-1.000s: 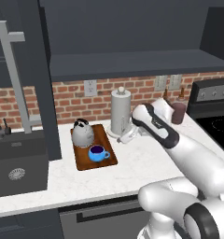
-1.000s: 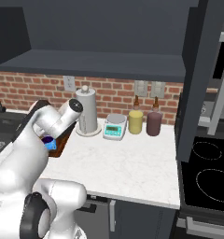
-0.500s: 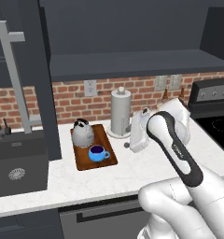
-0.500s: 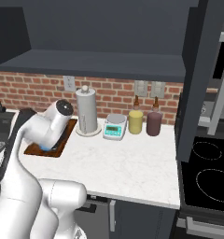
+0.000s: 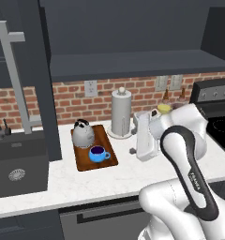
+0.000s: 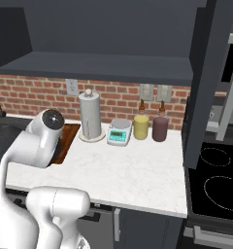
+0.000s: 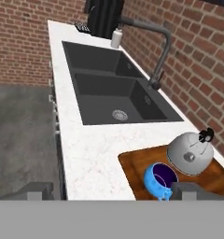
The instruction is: Pick the kettle from the counter and place it on the tray. Then pick the mug from the cabinet and place it on the tray. Then close the cabinet doors.
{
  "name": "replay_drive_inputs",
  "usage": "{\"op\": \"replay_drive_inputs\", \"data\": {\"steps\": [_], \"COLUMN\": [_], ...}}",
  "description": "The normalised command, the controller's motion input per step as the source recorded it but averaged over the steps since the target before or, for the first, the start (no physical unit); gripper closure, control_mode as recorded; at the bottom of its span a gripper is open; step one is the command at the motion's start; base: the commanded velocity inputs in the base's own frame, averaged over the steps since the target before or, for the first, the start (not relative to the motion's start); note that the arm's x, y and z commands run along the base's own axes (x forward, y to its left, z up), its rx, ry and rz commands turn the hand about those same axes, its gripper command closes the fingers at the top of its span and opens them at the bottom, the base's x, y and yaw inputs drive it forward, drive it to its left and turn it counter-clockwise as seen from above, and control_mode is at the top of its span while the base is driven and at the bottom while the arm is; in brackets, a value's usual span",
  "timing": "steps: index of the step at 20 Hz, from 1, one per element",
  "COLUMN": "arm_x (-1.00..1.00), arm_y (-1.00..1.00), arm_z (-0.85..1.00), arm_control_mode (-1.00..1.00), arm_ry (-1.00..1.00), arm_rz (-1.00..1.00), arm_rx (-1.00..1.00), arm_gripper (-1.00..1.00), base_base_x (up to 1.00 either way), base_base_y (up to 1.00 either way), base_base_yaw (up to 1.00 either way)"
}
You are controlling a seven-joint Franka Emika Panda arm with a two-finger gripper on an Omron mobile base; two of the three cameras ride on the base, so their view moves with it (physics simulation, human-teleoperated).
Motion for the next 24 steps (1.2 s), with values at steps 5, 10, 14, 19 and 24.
{"op": "replay_drive_inputs", "data": {"steps": [5, 10, 14, 19, 24], "arm_x": [-0.42, -0.40, -0.40, -0.38, -0.29], "arm_y": [0.00, 0.00, 0.01, 0.05, 0.16], "arm_z": [0.34, 0.35, 0.44, 0.44, 0.38], "arm_control_mode": [-1.00, -1.00, -1.00, -1.00, -1.00], "arm_ry": [-0.11, -0.21, -0.27, -0.29, -0.30], "arm_rz": [0.06, 0.12, 0.15, 0.13, 0.15], "arm_rx": [0.00, 0.00, 0.00, 0.00, 0.00], "arm_gripper": [-1.00, -1.00, -1.00, -1.00, -1.00], "base_base_x": [0.00, 0.00, 0.00, 0.00, 0.00], "base_base_y": [0.00, 0.00, 0.00, 0.00, 0.00], "base_base_yaw": [0.00, 0.00, 0.00, 0.00, 0.00]}}
